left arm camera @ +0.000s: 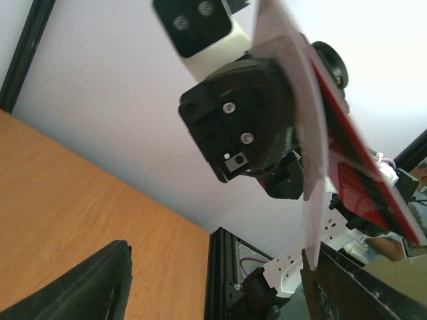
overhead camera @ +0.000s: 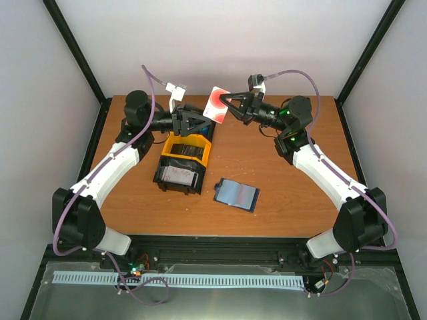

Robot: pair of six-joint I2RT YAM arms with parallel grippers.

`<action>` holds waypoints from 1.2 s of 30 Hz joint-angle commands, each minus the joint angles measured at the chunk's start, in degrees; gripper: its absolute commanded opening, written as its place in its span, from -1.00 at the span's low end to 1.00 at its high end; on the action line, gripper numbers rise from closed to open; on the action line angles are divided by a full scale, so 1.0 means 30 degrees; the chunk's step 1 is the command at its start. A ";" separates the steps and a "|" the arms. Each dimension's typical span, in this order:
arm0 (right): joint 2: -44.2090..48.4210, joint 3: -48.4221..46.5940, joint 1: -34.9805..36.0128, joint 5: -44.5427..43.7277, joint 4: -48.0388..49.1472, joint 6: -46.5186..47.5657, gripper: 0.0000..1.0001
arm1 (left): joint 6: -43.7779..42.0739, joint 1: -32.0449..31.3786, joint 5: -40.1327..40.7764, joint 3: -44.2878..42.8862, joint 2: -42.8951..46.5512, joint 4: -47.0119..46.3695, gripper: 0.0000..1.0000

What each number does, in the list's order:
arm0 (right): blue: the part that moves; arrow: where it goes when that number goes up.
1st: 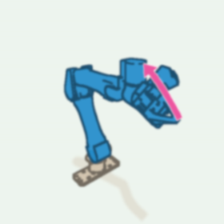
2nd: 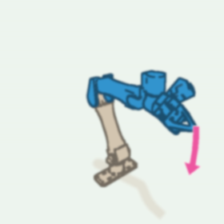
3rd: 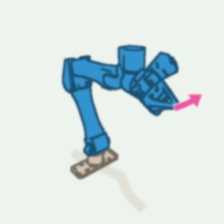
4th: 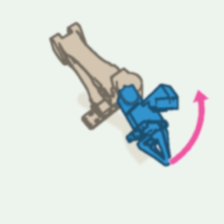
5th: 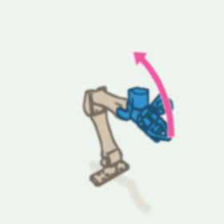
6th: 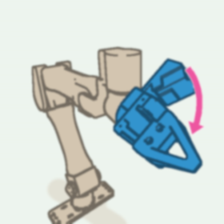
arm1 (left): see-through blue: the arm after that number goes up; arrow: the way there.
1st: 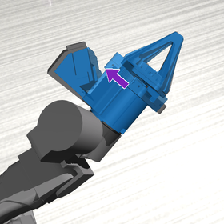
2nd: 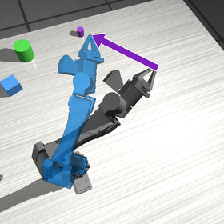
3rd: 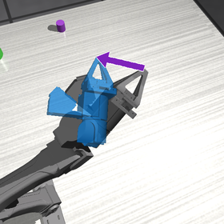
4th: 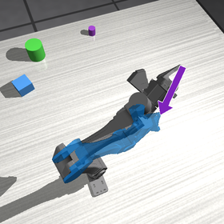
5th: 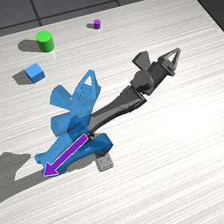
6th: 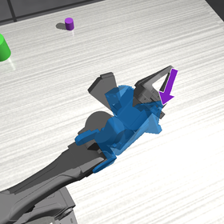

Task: Put the credit cards into the card holder
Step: Pick up the credit card from the storage box.

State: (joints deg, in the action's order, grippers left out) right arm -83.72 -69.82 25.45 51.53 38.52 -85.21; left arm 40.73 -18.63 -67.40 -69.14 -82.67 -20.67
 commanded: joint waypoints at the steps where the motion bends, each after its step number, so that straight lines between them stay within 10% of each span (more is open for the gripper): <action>1: 0.0483 0.0013 0.0568 0.2143 0.0563 0.0102 -0.94 | 0.0628 0.0385 0.1134 -0.0537 -0.0390 0.1306 0.39; 17: 0.0817 -0.0660 0.0569 0.3368 -0.6908 0.6429 -0.94 | 0.2643 0.0887 -0.0758 -0.3030 -0.1583 0.3581 0.33; 36: 0.0631 0.0304 0.0460 0.0863 -0.8301 0.7745 -0.94 | 0.1946 0.0511 -0.5640 -0.1662 -0.1606 0.3843 -0.55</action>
State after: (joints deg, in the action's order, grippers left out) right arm -82.02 -70.63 26.76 55.96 12.88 -62.26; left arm 46.72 -16.51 -80.73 -74.89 -88.14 -7.46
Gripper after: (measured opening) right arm 0.031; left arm 0.292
